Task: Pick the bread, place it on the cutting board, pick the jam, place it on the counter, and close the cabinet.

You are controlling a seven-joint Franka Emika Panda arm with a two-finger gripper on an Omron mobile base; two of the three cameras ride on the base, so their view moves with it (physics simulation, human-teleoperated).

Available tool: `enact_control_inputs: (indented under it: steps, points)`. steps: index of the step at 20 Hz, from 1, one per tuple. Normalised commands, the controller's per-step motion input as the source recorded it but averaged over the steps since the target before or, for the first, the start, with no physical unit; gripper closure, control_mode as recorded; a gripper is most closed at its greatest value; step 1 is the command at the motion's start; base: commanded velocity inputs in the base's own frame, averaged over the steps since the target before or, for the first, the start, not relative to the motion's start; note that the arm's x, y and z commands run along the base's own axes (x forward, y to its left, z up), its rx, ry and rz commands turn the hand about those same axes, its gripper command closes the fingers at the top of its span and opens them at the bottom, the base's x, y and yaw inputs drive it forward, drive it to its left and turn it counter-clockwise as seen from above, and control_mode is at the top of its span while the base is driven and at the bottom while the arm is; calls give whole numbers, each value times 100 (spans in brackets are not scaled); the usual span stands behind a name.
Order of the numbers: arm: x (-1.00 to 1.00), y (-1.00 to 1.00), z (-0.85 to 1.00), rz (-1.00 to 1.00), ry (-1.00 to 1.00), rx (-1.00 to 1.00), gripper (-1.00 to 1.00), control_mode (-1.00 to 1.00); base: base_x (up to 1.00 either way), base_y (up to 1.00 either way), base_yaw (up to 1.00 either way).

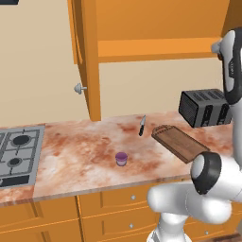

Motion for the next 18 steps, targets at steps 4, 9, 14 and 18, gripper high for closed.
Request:
enact_control_inputs:
  steps: [4, 9, 14, 18]
  points:
    - [-43, 11, -4, 0, 7, 0, 100, -100, 0, 0, 0]
    - [-41, 10, -3, 0, 9, 0, 100, -100, 0, 0, 0]
    - [-28, 13, -22, 0, 4, 0, 100, -100, 0, 0, 0]
    - [-22, 12, -37, 0, 0, -1, 100, -100, 0, 0, 0]
